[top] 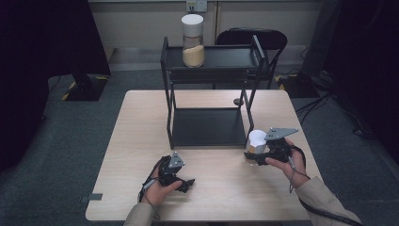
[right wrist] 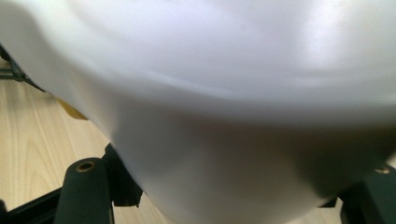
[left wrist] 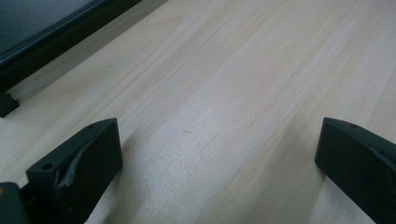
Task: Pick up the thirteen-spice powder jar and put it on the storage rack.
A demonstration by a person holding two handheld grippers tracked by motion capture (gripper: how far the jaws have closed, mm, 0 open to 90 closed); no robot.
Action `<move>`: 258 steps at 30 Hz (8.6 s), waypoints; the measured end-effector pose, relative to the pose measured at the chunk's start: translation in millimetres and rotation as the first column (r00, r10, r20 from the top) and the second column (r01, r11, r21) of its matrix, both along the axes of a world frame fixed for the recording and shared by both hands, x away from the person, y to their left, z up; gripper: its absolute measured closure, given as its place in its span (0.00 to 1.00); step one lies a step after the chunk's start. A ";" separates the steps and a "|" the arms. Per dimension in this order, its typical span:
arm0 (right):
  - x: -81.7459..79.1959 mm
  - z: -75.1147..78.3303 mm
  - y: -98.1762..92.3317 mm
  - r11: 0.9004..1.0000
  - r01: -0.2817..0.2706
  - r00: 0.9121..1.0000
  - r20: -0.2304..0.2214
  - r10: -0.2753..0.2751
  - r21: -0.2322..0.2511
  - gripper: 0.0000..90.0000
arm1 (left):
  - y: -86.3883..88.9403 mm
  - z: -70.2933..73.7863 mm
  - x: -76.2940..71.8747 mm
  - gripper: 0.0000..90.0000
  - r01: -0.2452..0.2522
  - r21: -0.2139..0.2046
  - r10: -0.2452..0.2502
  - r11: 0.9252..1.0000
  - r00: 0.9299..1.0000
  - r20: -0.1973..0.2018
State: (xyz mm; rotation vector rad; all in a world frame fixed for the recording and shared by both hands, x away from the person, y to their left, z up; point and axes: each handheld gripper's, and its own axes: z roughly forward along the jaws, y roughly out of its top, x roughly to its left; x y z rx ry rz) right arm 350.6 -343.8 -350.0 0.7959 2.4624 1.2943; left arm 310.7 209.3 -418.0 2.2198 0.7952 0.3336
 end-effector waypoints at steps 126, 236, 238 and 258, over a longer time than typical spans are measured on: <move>105.9 280.6 101.8 1.000 0.015 0.995 0.094 -0.014 -0.009 0.33 | 0.1 0.0 0.1 0.00 0.001 0.000 -0.001 1.000 1.000 0.000; 68.2 225.9 106.4 0.968 0.217 0.966 0.115 -0.232 0.129 0.01 | 1.9 -0.2 1.7 0.00 0.012 -0.003 -0.012 1.000 1.000 -0.001; 65.6 224.2 105.6 0.967 0.218 0.966 0.116 -0.233 0.130 0.01 | 1.9 -0.2 1.7 0.00 0.012 -0.002 -0.012 1.000 1.000 0.000; 45.1 207.2 102.9 0.970 0.199 0.969 0.123 -0.216 0.140 0.01 | 1.9 -0.3 1.7 0.00 0.012 -0.003 -0.012 1.000 1.000 0.000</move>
